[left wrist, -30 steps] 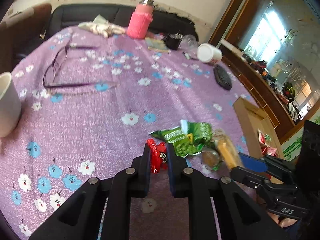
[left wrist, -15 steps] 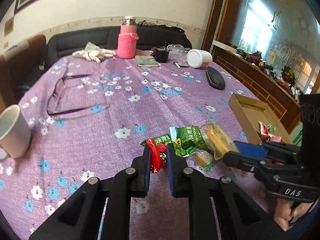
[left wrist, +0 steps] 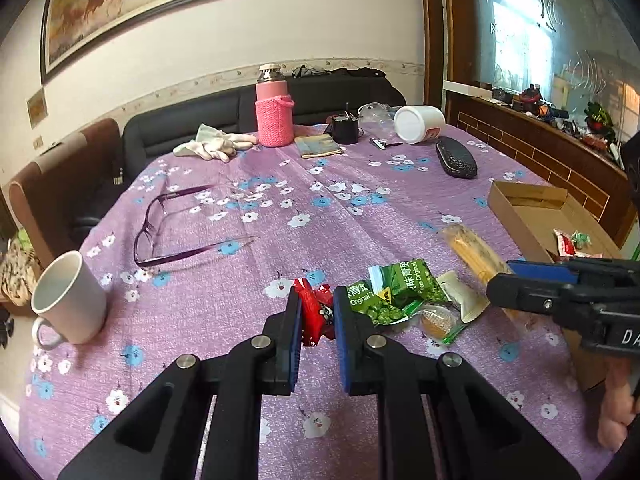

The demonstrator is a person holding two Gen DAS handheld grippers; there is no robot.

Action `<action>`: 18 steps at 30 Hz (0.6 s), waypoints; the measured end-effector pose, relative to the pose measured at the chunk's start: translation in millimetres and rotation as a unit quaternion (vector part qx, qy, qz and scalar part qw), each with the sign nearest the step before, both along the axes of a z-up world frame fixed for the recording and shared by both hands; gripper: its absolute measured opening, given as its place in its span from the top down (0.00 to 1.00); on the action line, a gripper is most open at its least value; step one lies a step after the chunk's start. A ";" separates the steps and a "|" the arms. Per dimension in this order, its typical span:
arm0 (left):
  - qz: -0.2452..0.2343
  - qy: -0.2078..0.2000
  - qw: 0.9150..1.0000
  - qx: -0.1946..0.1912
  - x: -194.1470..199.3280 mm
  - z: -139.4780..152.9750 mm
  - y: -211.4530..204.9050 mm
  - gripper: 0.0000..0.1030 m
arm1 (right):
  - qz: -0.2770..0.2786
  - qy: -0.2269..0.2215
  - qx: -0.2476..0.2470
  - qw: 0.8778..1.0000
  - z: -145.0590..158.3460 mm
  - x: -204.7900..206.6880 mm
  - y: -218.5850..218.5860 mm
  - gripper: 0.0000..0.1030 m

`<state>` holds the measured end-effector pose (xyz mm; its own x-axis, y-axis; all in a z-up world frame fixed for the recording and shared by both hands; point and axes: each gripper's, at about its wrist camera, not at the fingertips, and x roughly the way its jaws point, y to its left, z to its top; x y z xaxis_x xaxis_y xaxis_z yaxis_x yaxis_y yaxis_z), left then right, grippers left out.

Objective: Organize snacks
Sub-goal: 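Carry the red candy and cake bar toward the cardboard tray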

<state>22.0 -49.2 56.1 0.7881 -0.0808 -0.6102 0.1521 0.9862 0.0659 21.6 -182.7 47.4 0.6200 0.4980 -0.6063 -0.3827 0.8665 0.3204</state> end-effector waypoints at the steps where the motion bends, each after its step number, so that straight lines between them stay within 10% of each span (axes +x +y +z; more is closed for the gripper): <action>1: 0.001 -0.002 1.000 0.004 -0.5 -0.1 -0.7 0.86 | 0.000 -0.001 0.000 1.000 0.3 -0.4 0.0 0.64; 18: 0.018 -0.035 0.997 0.060 -6.6 -1.2 -9.9 0.86 | -0.025 -0.005 0.027 0.999 8.0 1.7 -17.3 0.64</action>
<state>15.4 -59.0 54.9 0.8302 0.0184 -0.5572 0.1073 0.9755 0.1921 23.3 -199.9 55.3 0.6505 0.4985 -0.5730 -0.3427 0.8659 0.3642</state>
